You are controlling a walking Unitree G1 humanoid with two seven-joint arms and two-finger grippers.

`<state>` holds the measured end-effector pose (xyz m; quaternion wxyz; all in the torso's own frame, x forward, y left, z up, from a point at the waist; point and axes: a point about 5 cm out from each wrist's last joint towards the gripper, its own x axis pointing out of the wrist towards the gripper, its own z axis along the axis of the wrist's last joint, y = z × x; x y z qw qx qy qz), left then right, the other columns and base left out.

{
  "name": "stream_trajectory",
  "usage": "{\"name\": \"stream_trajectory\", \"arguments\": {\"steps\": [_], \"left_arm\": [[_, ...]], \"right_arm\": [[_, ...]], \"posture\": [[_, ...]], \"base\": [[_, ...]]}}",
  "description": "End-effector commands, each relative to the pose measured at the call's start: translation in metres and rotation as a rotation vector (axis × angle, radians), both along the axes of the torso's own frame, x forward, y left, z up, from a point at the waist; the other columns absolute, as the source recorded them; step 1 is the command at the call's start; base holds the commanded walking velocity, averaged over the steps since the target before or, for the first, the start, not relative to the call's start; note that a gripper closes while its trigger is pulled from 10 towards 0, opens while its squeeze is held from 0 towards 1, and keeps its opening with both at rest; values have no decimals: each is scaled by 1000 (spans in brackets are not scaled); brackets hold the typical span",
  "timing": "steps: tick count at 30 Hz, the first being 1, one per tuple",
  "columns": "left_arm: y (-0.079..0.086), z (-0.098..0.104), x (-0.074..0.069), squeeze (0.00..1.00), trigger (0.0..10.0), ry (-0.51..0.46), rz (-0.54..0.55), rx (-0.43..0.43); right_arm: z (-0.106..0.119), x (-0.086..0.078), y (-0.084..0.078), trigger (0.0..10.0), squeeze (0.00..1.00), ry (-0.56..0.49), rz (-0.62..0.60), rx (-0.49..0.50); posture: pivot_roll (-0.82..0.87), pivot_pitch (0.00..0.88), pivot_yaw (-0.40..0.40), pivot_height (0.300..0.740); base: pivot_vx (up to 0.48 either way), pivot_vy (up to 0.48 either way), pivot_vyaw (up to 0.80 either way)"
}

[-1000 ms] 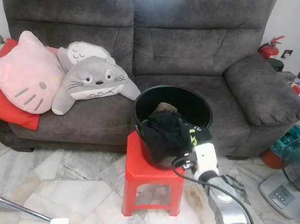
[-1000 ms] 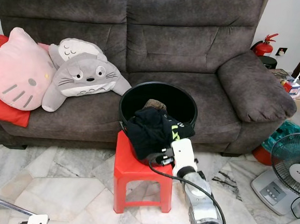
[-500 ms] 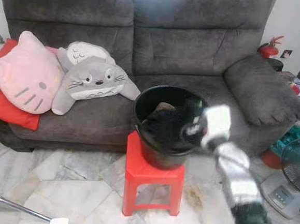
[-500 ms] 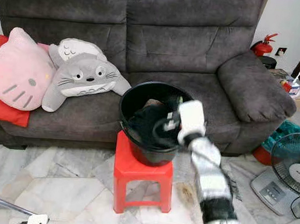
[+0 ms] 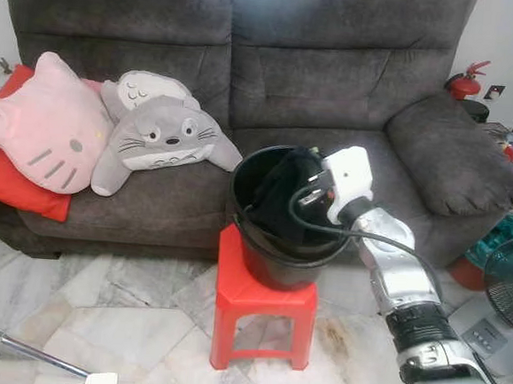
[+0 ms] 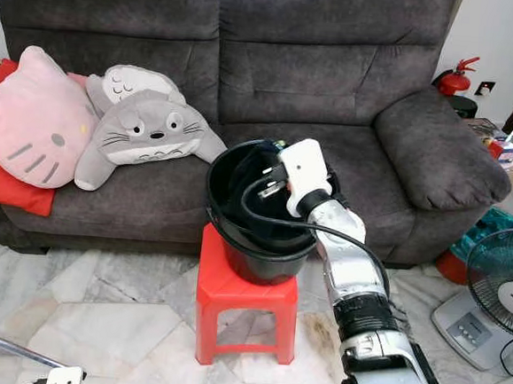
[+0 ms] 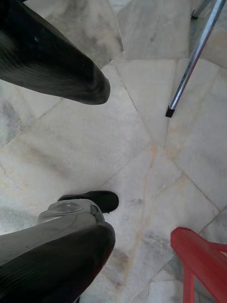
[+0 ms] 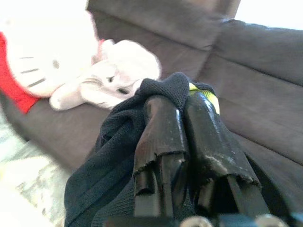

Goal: Hang hanger

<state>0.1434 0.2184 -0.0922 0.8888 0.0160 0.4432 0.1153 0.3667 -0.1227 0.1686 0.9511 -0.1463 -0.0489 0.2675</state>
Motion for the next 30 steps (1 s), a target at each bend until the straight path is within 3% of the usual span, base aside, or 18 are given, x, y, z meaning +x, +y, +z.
{"name": "stream_trajectory", "arguments": {"steps": [1,5,13,14,16,20,23,25,30], "left_arm": [[2,-1,-3,0,10000,21,2,4],[3,-1,-2,0,10000,22,-1,4],[3,-1,-2,0,10000,22,-2,4],[3,0,-1,0,10000,20,-1,7],[3,0,-1,0,10000,20,0,9],[3,0,-1,0,10000,17,-7,9],[3,0,-1,0,10000,17,-8,9],[4,0,-1,0,10000,18,-8,9],[4,0,0,0,10000,19,-8,9]], "right_arm": [[6,3,7,0,0,-2,54,-41],[-2,4,13,0,0,30,124,-111],[-4,5,13,0,0,38,136,-111],[10,2,16,0,0,-18,202,-47],[15,1,17,0,0,-44,233,-22],[50,19,-5,0,0,-148,68,63],[62,21,-11,0,0,-180,46,98],[83,23,-18,0,0,-243,40,136],[102,24,-28,0,0,-305,0,149]], "posture": [[-183,0,65,740],[-182,0,68,740],[-182,0,68,740],[-177,0,71,740],[-177,0,71,740],[-183,0,77,740],[-184,0,77,740],[-187,0,81,740],[-190,0,84,740]], "base": [[0,0,0],[0,0,0],[0,0,0],[0,0,0],[0,0,0],[0,0,0],[0,0,0],[0,0,0],[0,0,0]]}}
